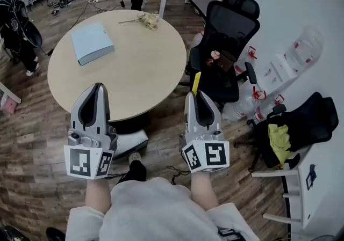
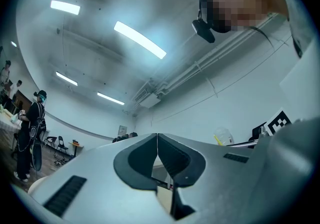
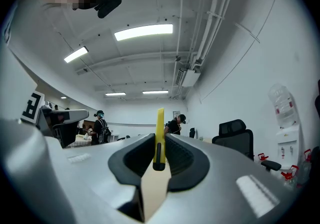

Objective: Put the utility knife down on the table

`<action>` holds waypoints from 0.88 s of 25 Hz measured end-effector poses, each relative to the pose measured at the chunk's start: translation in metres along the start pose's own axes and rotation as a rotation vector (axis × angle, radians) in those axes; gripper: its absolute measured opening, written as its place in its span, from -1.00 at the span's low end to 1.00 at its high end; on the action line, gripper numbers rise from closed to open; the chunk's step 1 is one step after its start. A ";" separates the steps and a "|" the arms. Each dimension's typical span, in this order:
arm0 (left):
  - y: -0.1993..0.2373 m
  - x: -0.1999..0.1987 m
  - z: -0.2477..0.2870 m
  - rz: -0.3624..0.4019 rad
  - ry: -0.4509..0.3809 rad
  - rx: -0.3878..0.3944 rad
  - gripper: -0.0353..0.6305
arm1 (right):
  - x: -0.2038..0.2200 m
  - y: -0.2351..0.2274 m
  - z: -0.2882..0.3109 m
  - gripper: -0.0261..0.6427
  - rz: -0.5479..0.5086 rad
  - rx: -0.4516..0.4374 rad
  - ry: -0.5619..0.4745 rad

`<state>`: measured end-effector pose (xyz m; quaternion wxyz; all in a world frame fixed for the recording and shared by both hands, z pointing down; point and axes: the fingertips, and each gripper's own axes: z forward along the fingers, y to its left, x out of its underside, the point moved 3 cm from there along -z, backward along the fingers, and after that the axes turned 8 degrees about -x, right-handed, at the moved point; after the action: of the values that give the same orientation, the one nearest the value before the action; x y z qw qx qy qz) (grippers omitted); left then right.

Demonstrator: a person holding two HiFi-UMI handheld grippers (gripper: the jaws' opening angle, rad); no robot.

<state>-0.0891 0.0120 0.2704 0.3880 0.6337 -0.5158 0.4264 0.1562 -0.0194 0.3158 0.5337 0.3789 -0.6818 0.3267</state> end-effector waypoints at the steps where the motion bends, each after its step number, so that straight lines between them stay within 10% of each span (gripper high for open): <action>1: 0.005 0.003 0.009 0.000 -0.001 0.000 -0.86 | 0.002 -0.002 0.010 -0.70 -0.001 0.001 -0.004; 22: 0.089 0.054 0.140 -0.049 -0.005 0.092 -0.86 | 0.033 -0.014 0.145 -0.70 -0.044 0.085 0.002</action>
<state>-0.1517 -0.1506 0.2791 0.3674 0.6643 -0.4810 0.4386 0.0942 -0.1552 0.3167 0.5247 0.4158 -0.6584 0.3439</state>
